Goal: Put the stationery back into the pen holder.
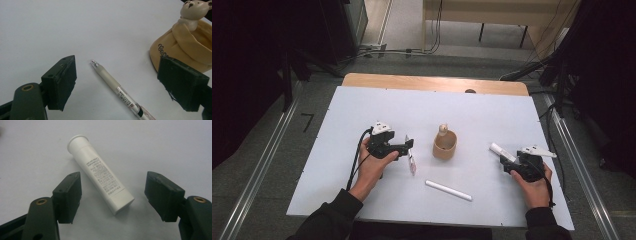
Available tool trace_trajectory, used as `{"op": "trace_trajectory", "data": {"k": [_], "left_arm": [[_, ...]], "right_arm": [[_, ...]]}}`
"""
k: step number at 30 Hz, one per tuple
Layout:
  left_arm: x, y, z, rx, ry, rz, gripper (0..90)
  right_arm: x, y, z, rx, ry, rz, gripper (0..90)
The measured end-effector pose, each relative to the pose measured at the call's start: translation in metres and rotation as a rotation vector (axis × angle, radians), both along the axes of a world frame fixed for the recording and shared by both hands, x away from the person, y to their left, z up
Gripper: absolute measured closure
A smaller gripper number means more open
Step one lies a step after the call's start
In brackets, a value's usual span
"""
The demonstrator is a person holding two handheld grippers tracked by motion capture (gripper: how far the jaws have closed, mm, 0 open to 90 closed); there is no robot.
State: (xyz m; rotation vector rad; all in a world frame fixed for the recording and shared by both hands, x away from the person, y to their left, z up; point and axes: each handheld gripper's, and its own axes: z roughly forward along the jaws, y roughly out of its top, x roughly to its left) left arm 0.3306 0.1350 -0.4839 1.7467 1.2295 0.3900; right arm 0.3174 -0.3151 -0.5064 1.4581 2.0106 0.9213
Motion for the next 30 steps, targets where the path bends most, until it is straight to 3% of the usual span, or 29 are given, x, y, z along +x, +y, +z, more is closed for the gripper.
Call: {"op": "trace_trajectory", "data": {"k": [9, 16, 26, 30], "left_arm": [[0.0001, 0.0, -0.0002, -0.002, 0.002, 0.0, 16.8], [-0.0002, -0.0007, -0.0004, -0.003, 0.004, -0.002, 16.9], [-0.0008, -0.0023, -0.0005, -0.005, 0.008, -0.009, 16.9], [-0.0009, -0.0033, -0.0011, -0.005, 0.009, -0.013, 16.9]], "right_arm": [[0.0022, 0.0021, -0.001, -0.015, 0.024, 0.02, 42.9], [0.0023, 0.0035, -0.001, -0.027, 0.021, 0.029, 50.1], [0.0014, 0.0064, -0.0007, -0.033, 0.016, 0.073, 67.9], [0.0033, 0.0039, 0.0003, 0.006, 0.039, 0.062, 68.5]]}}
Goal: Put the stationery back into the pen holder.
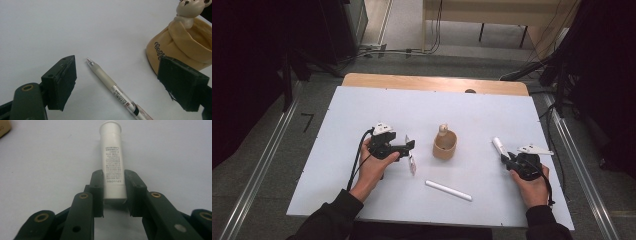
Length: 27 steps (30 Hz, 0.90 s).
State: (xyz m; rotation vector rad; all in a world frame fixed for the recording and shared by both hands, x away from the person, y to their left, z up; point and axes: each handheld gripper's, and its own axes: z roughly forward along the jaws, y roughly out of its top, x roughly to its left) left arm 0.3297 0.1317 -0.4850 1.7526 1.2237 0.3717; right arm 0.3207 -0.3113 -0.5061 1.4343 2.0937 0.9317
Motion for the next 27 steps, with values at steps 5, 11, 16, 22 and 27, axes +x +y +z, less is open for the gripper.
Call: {"op": "trace_trajectory", "data": {"k": [5, 11, 16, 22, 27], "left_arm": [[0.0, 0.001, 0.001, -0.007, 0.001, -0.002, 16.9], [0.0, 0.0, 0.001, -0.012, 0.004, -0.007, 16.9], [-0.001, 0.0, 0.001, -0.015, 0.006, -0.01, 16.9], [-0.002, -0.002, 0.002, -0.024, 0.01, -0.018, 16.9], [-0.003, -0.003, 0.005, -0.033, 0.009, -0.026, 16.9]], "right_arm": [[0.001, -0.002, 0.001, 0.021, 0.013, -0.003, 68.8], [0.001, -0.003, 0.003, 0.037, 0.028, 0.008, 69.0], [-0.001, -0.001, 0.006, 0.047, 0.025, 0.019, 69.0], [-0.004, 0.0, 0.01, 0.067, 0.014, 0.029, 69.0], [-0.011, 0.006, 0.017, 0.079, -0.016, 0.068, 69.1]]}}
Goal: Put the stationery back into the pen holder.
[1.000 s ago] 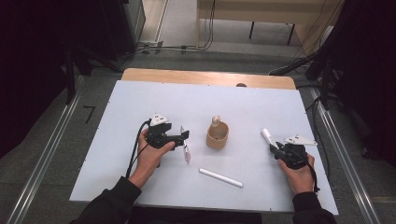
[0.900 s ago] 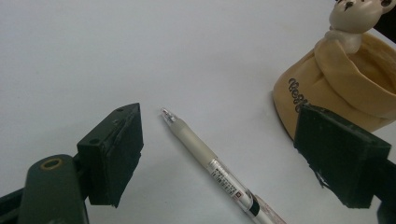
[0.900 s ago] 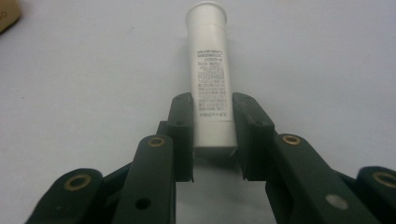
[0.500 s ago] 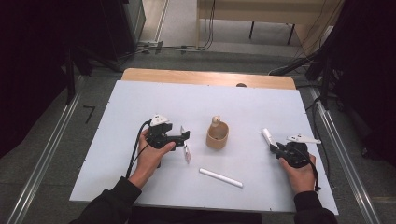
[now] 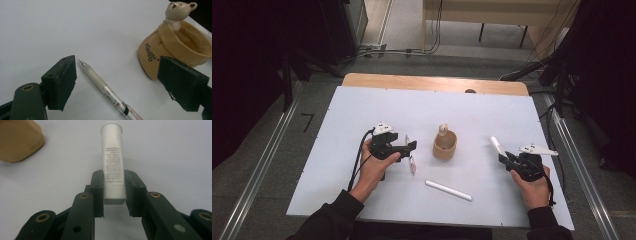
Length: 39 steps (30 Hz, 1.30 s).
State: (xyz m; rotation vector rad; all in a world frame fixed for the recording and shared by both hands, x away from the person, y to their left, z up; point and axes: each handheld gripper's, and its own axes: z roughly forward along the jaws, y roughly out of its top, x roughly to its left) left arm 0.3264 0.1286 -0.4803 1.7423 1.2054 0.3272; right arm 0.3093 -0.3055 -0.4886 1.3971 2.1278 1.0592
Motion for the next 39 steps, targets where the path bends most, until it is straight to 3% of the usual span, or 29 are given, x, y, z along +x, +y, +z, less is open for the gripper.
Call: {"op": "trace_trajectory", "data": {"k": [12, 39], "left_arm": [[-0.005, -0.009, 0.005, -0.017, 0.01, -0.045, 16.9], [-0.011, -0.019, 0.012, -0.043, 0.018, -0.087, 16.9]], "right_arm": [[-0.013, 0.016, 0.009, 0.011, -0.03, 0.065, 69.0], [-0.032, 0.053, 0.027, 0.06, -0.095, 0.189, 69.0]]}}
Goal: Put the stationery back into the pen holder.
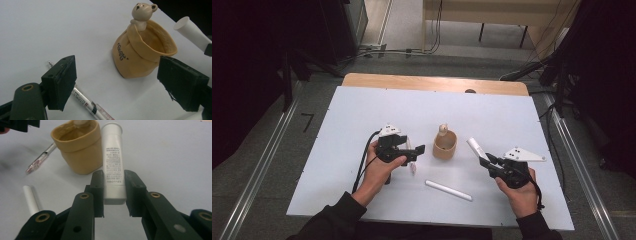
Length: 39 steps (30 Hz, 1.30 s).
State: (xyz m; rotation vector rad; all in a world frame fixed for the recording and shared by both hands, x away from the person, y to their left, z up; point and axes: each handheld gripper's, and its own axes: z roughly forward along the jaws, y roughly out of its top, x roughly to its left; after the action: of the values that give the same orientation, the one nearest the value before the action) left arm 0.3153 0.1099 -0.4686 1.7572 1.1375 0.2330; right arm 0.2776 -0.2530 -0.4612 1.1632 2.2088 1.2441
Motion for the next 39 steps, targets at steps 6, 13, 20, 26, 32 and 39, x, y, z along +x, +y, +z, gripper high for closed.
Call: {"op": "trace_trajectory", "data": {"k": [6, 13, 20, 26, 32, 39], "left_arm": [[-0.001, -0.002, 0.001, -0.005, 0.002, -0.009, 16.9], [-0.003, -0.004, 0.003, -0.014, 0.005, -0.018, 16.9], [-0.005, -0.007, 0.006, -0.033, 0.006, -0.038, 16.9], [-0.006, -0.007, 0.008, -0.048, 0.009, -0.043, 18.0], [-0.007, -0.009, 0.009, -0.065, 0.018, -0.059, 18.2], [-0.008, -0.01, 0.01, -0.071, 0.018, -0.068, 18.2]], "right_arm": [[-0.004, 0.012, 0.003, 0.004, -0.005, 0.035, 69.0], [-0.007, 0.02, 0.006, 0.016, -0.018, 0.065, 69.0], [-0.009, 0.034, 0.009, 0.017, -0.026, 0.106, 69.1], [-0.009, 0.044, 0.009, 0.018, -0.029, 0.13, 69.0], [-0.012, 0.054, 0.01, 0.014, -0.034, 0.161, 69.0], [-0.012, 0.064, 0.01, 0.011, -0.04, 0.182, 69.0]]}}
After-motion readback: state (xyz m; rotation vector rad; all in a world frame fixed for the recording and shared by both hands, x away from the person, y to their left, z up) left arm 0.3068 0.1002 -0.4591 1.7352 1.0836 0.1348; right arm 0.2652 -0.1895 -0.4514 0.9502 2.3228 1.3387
